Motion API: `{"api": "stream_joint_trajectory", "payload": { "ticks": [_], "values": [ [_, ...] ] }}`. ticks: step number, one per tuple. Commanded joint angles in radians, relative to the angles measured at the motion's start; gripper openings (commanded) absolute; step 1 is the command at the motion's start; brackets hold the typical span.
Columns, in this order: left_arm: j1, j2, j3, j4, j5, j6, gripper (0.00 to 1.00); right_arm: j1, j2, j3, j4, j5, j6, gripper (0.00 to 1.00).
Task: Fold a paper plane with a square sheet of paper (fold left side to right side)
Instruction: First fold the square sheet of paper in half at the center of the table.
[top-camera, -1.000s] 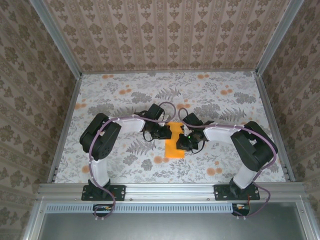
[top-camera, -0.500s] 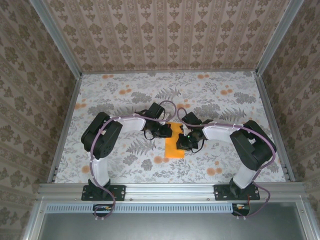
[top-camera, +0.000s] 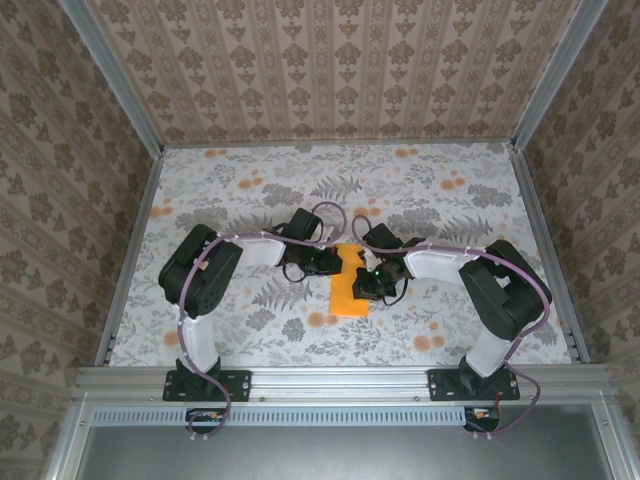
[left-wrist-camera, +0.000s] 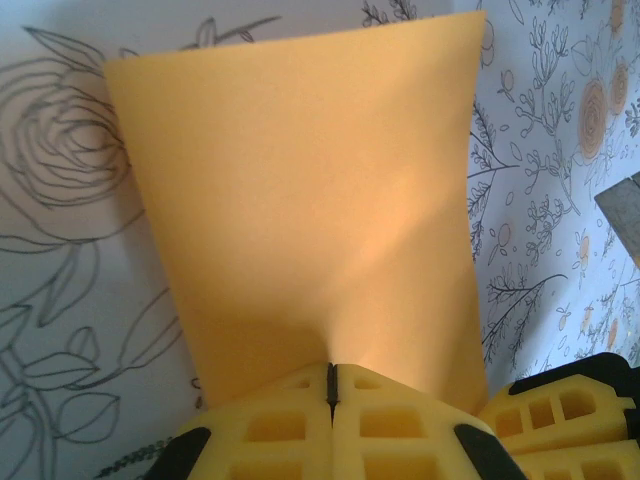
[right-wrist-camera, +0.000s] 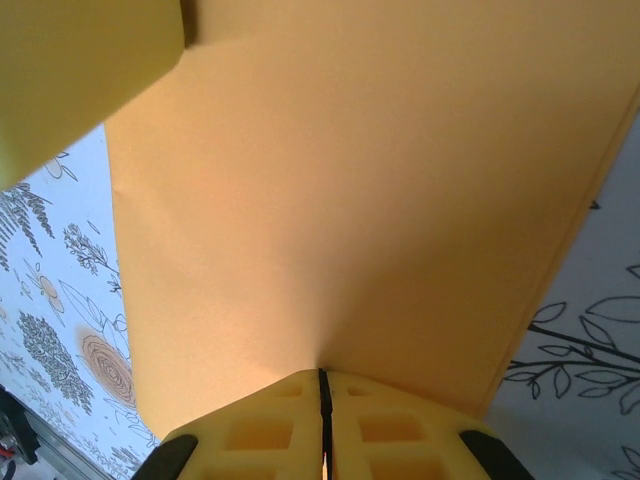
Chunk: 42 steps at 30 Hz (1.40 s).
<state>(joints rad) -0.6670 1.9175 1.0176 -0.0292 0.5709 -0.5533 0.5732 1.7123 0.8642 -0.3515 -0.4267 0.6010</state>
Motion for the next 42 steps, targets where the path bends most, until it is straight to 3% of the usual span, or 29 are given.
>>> {"api": "stream_joint_trajectory", "payload": {
  "ticks": [1, 15, 27, 42],
  "values": [
    [0.050, 0.015, -0.017, 0.030, -0.109, -0.023, 0.00, 0.001, 0.057, -0.036, -0.135, 0.131, -0.021, 0.09],
    [0.108, 0.048, 0.016, 0.054, -0.123, -0.031, 0.00, 0.001, 0.055, -0.033, -0.142, 0.130, -0.028, 0.09],
    [0.089, -0.108, -0.023, 0.095, -0.093, -0.002, 0.01, 0.001, 0.066, -0.020, -0.139, 0.121, -0.029, 0.09],
    [0.055, 0.079, 0.082, 0.152, -0.022, -0.039, 0.01, 0.001, 0.070, -0.016, -0.149, 0.121, -0.032, 0.09]
  ]
}}
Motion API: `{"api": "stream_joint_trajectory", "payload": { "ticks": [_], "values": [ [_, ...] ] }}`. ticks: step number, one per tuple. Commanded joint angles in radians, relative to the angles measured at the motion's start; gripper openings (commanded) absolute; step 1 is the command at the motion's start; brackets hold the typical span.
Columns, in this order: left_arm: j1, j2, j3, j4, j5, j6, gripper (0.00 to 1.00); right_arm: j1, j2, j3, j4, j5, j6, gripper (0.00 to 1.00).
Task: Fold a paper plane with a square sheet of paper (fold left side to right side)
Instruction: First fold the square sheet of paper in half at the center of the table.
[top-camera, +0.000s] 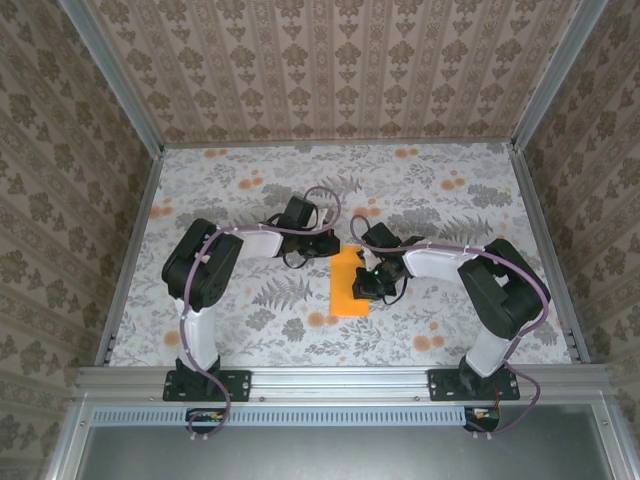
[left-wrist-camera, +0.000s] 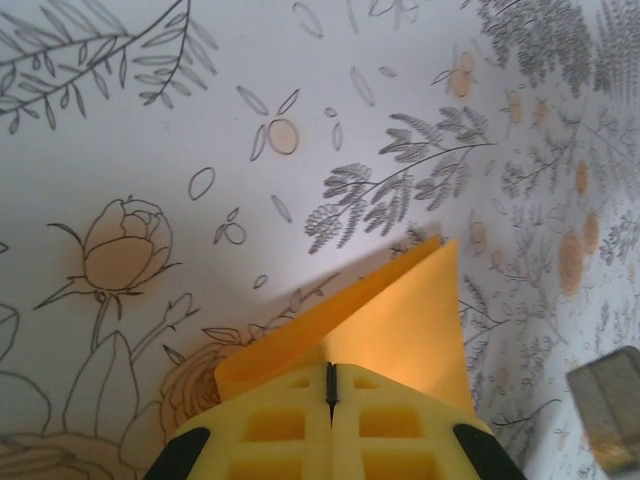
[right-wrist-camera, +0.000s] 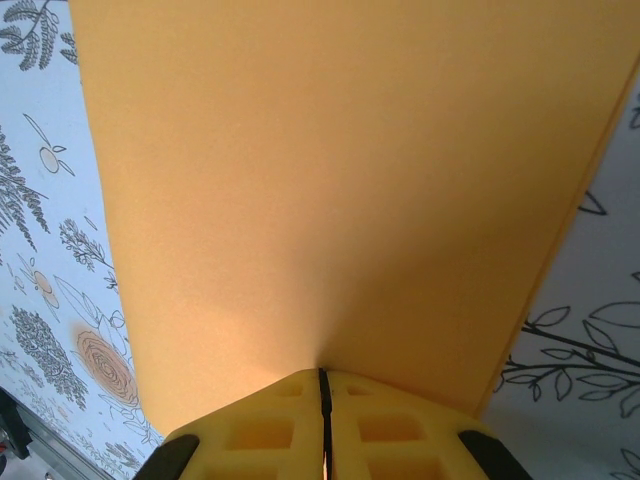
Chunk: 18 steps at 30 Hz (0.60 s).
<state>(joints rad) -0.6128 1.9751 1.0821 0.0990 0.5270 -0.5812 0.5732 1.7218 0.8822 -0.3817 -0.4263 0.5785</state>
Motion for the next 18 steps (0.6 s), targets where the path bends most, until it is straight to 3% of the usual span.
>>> {"api": "stream_joint_trajectory", "payload": {
  "ticks": [1, 18],
  "values": [
    [0.002, 0.025, 0.015, 0.028, 0.019, -0.015, 0.01, 0.001, 0.062, -0.034, -0.120, 0.121, -0.010, 0.09],
    [0.084, 0.059, -0.064, 0.136, -0.018, -0.069, 0.00, 0.001, 0.058, -0.046, -0.137, 0.124, -0.019, 0.09]
  ]
}}
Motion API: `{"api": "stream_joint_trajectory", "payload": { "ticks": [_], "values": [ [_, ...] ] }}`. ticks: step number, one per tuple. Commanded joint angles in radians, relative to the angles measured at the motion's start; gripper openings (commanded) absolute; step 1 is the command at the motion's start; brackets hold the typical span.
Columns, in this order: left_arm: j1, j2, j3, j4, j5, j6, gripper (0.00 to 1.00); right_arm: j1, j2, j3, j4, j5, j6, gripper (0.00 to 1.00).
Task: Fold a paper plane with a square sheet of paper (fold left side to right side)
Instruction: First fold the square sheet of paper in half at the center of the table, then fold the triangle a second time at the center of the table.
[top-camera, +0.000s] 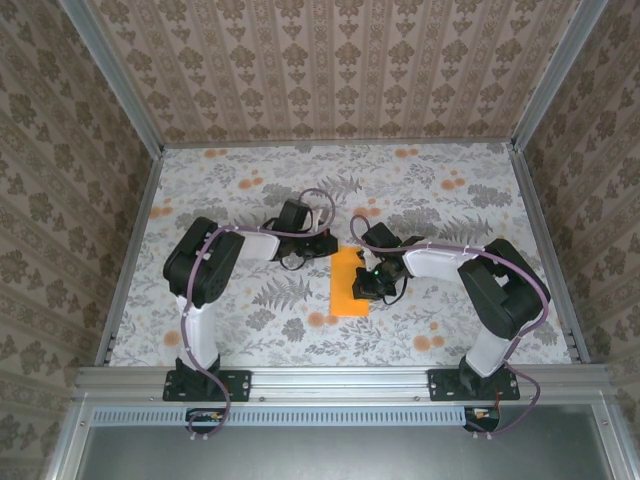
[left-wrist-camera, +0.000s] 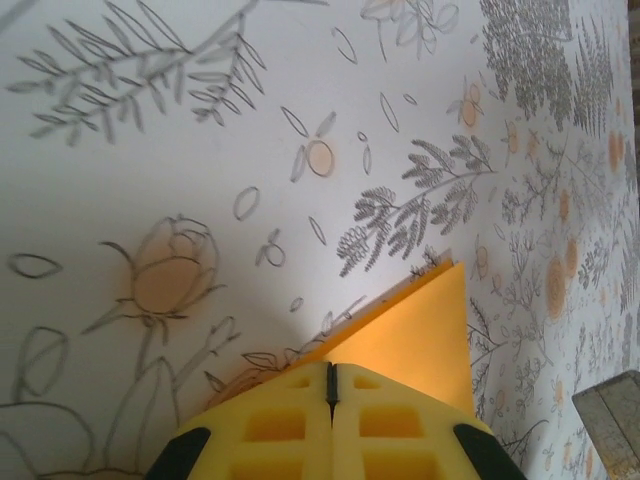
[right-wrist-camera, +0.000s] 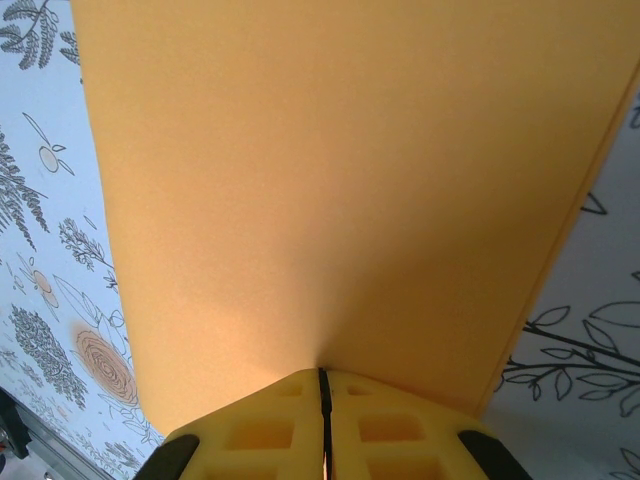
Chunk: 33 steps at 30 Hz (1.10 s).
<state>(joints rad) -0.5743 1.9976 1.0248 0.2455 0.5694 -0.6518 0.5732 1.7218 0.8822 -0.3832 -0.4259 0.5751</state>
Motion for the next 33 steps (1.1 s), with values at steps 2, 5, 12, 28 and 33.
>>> {"api": "stream_joint_trajectory", "payload": {
  "ticks": [2, 5, 12, 28, 33],
  "values": [
    [0.057, 0.041, 0.018, -0.034, -0.062, 0.017, 0.00, 0.001, 0.057, -0.046, -0.133, 0.121, -0.013, 0.09],
    [0.071, 0.049, 0.052, -0.056, -0.057, 0.033, 0.00, 0.001, 0.053, -0.046, -0.116, 0.106, -0.005, 0.09],
    [0.079, -0.046, 0.059, -0.091, -0.036, 0.058, 0.06, 0.001, 0.017, -0.058, 0.049, -0.003, 0.057, 0.13],
    [-0.061, -0.223, -0.030, -0.268, -0.025, 0.047, 0.12, -0.087, -0.324, -0.159, 0.170, 0.152, 0.082, 0.73],
    [-0.071, -0.152, -0.021, -0.246, -0.062, 0.017, 0.11, -0.110, -0.308, -0.180, 0.195, 0.049, 0.121, 0.78]
  ]
}}
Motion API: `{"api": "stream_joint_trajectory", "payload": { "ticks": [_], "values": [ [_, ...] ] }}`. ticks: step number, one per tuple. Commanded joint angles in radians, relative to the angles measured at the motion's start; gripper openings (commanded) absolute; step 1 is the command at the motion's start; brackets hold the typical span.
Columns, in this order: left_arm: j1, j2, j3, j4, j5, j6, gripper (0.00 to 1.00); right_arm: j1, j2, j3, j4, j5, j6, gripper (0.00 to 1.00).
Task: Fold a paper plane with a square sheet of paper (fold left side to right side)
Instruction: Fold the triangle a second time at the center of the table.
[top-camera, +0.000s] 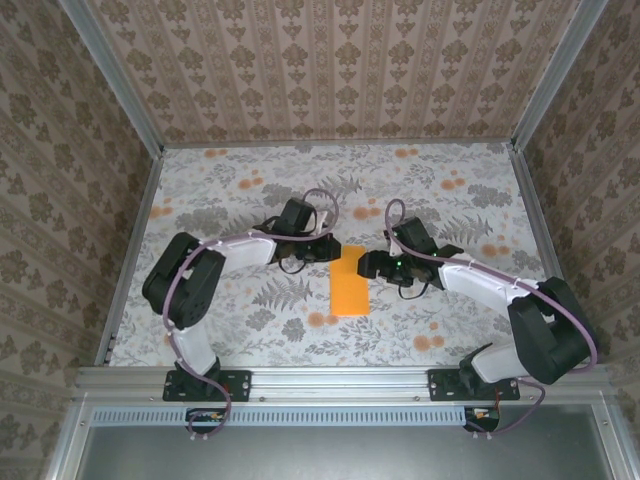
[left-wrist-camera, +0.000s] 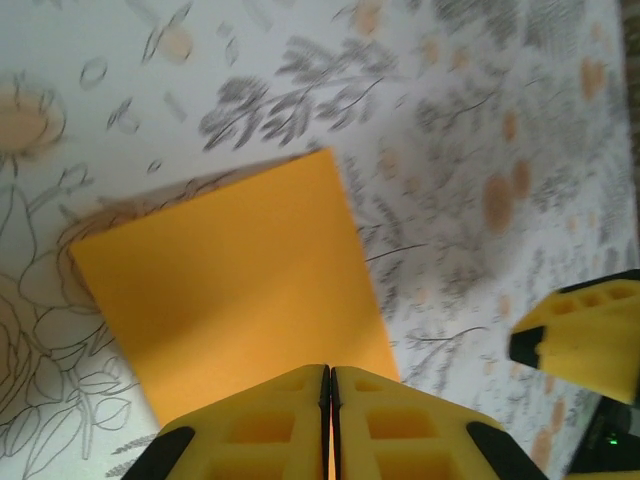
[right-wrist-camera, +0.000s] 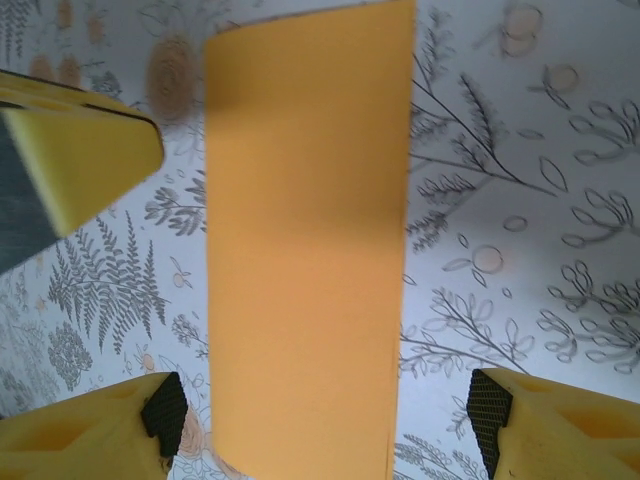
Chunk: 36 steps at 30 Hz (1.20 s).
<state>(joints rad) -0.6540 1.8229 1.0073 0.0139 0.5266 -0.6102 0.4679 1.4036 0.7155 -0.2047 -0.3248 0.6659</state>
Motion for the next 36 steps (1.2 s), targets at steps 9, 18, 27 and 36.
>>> {"api": "stream_joint_trajectory", "payload": {
  "ticks": [9, 18, 27, 36],
  "values": [
    [0.009, 0.094, -0.009, -0.018, -0.051, -0.017, 0.09, -0.006, 0.076, -0.025, -0.020, -0.138, 0.056, 0.68],
    [0.012, 0.093, -0.027, -0.014, -0.050, -0.020, 0.09, -0.005, 0.122, -0.031, -0.050, -0.238, 0.080, 0.60],
    [0.011, 0.093, -0.031, -0.008, -0.045, -0.020, 0.08, 0.001, 0.182, -0.022, 0.016, -0.279, 0.114, 0.58],
    [0.010, 0.093, -0.031, -0.002, -0.042, -0.019, 0.09, 0.011, 0.205, -0.013, 0.077, -0.288, 0.147, 0.48]
  ]
}}
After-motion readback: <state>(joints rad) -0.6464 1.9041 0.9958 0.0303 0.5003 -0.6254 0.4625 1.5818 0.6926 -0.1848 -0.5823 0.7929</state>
